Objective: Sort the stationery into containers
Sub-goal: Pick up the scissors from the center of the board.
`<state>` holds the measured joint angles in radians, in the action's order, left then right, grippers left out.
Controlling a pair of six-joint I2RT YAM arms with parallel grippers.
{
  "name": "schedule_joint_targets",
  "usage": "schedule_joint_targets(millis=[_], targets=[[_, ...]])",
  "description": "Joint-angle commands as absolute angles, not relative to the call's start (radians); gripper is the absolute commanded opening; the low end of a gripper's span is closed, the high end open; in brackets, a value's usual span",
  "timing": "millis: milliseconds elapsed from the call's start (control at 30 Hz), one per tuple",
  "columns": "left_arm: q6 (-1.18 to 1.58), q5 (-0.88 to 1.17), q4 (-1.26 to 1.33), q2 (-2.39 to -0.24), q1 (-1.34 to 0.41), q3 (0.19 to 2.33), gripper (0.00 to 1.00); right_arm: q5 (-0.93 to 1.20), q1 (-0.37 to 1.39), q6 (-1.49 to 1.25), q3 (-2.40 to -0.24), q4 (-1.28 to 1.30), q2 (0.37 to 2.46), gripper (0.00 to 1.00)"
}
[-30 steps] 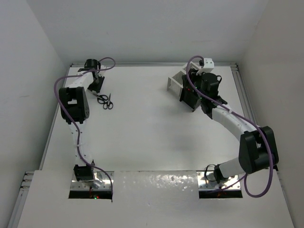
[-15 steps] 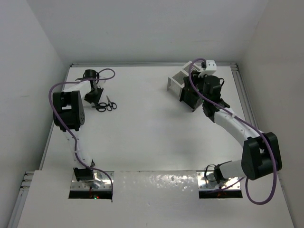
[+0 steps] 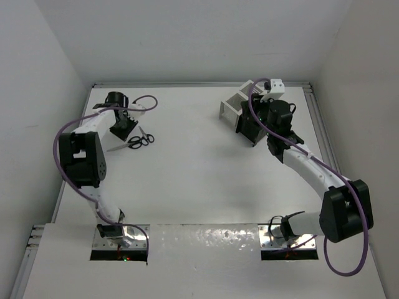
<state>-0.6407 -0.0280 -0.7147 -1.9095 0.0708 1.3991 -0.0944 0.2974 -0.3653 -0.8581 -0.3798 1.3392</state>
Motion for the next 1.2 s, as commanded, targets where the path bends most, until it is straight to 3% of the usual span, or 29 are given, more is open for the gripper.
schedule_joint_targets(millis=[0,333,567,700,900,1167], targets=[[-0.894,0.083,-0.729,-1.775,0.046,1.325,0.26,-0.091,0.305,-0.348,-0.848,-0.388,1.305,0.45],[-0.948,0.097,-0.73,-1.904,0.02,1.353,0.35,-0.078,0.311,-0.356,-0.85,-0.387,1.307,0.45],[-0.933,0.077,-0.678,-1.934,-0.043,1.351,0.35,-0.081,0.311,-0.359,-0.822,-0.371,1.284,0.45],[-0.931,0.069,-0.672,-1.939,-0.055,1.35,0.33,-0.094,0.313,-0.353,-0.801,-0.364,1.272,0.45],[-0.927,0.045,-0.656,-1.953,-0.063,1.373,0.23,-0.094,0.311,-0.356,-0.799,-0.362,1.273,0.46],[-0.957,0.038,-0.692,-1.967,-0.04,1.411,0.21,-0.097,0.313,-0.348,-0.801,-0.354,1.267,0.46]])
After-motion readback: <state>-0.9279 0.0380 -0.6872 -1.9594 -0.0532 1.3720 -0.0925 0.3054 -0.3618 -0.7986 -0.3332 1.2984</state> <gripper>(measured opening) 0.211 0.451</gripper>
